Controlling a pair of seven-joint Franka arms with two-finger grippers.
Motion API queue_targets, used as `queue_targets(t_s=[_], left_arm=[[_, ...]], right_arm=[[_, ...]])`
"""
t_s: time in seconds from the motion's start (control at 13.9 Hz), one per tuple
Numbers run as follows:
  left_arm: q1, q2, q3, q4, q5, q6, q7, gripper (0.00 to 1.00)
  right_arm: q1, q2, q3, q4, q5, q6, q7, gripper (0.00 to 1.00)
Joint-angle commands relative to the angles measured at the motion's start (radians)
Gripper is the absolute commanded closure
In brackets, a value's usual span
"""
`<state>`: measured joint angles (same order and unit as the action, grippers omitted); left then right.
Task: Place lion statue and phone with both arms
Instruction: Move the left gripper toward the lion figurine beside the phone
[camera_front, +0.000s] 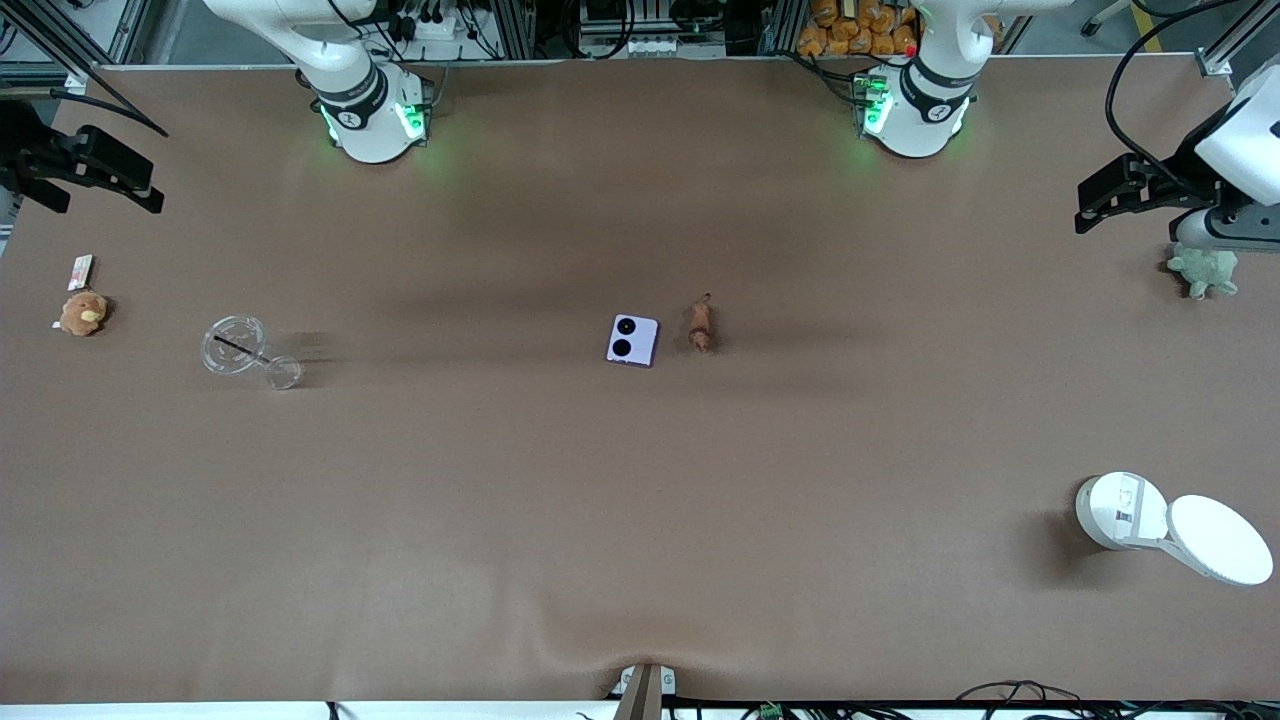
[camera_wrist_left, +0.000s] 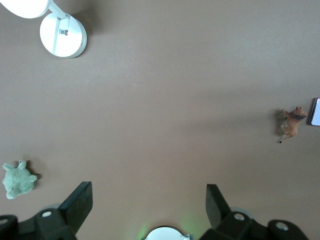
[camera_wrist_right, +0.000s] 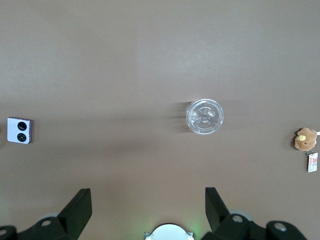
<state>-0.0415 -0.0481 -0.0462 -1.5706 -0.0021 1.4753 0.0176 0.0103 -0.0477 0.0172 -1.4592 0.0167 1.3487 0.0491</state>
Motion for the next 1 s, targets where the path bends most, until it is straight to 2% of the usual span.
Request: queue_targets(t_s=[0.0, 0.5, 0.65, 0.79, 0.93], left_arm=[[0.002, 0.014, -0.003, 0.027, -0.010, -0.026, 0.002, 0.00], [-0.006, 0.042, -0.003, 0.055, -0.019, -0.026, -0.002, 0.00], [-0.009, 0.045, -0.026, 0.055, -0.022, -0.026, -0.002, 0.00], [-0.014, 0.077, -0.049, 0.057, -0.041, -0.026, -0.083, 0.00], [-0.014, 0.105, -0.104, 0.053, -0.058, -0.017, -0.126, 0.00]], right_arm=[[-0.023, 0.006, 0.015, 0.013, -0.012, -0.011, -0.011, 0.00], [-0.023, 0.014, 0.015, 0.014, 0.002, -0.002, -0.008, 0.00], [-0.024, 0.014, 0.013, 0.014, 0.000, -0.002, -0.008, 0.00], [-0.024, 0.015, 0.013, 0.014, 0.002, 0.000, -0.008, 0.00], [-0.023, 0.037, 0.013, 0.019, -0.004, 0.000, -0.012, 0.00]])
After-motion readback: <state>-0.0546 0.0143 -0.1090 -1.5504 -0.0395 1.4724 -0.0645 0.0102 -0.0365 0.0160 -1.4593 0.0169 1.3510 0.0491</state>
